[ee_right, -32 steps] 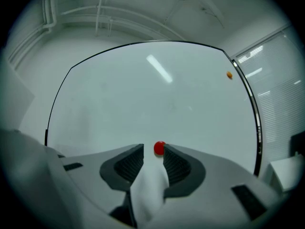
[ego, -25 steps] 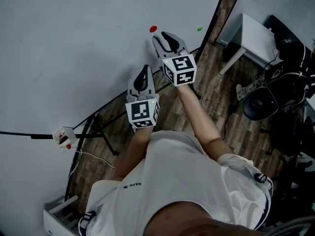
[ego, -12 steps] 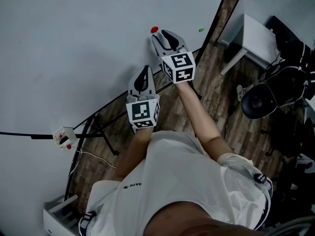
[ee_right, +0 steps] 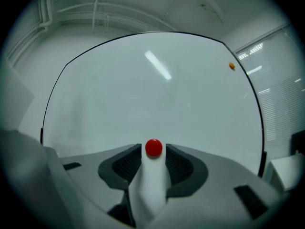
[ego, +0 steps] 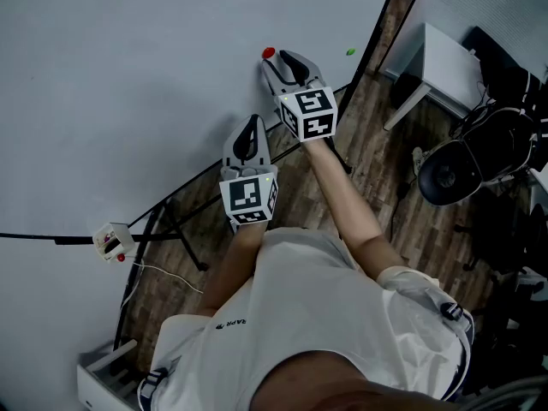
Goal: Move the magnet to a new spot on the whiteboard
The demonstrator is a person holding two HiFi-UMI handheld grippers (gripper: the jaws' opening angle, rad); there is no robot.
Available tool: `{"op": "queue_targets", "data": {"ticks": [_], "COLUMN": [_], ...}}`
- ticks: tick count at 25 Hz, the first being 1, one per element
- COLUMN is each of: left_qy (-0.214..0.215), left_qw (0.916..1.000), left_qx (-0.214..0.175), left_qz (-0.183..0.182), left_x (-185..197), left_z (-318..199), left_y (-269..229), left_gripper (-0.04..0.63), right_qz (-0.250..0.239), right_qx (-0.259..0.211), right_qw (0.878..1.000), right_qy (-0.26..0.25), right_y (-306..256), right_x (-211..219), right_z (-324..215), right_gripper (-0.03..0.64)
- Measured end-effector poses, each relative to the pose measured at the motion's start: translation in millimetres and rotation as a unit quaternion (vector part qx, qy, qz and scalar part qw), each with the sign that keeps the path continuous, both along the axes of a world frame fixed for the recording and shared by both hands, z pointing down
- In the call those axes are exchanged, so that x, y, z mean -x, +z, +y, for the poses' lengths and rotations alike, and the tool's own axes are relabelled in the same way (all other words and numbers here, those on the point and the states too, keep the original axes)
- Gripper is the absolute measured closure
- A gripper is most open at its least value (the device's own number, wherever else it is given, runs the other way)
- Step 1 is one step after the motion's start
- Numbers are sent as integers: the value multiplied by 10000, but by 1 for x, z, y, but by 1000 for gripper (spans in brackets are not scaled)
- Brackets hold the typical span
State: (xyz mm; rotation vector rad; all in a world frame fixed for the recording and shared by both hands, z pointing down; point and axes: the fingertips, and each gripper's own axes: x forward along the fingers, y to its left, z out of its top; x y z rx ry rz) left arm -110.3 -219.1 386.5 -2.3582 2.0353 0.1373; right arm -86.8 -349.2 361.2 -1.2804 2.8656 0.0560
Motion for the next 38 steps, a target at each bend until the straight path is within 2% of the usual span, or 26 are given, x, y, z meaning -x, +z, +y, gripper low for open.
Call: {"op": "queue_targets", "data": {"ticks": [12, 38], "left_qy": [-8, -38], "left_qw": [10000, 10000], "left_qx": [26, 23], "left_qz": [26, -6], "left_x": [2, 8], "left_z": [-2, -3], "left_y": [5, 9], "left_gripper": [594, 594], "right_qz": [122, 56], "right_qx": [-24, -46], "right_qw": [9999, 10000], "right_qy": [-45, 65], "right_y": [2, 4], "right_x": [10, 14], "right_z": [-8, -14], "right_gripper": [463, 482]}}
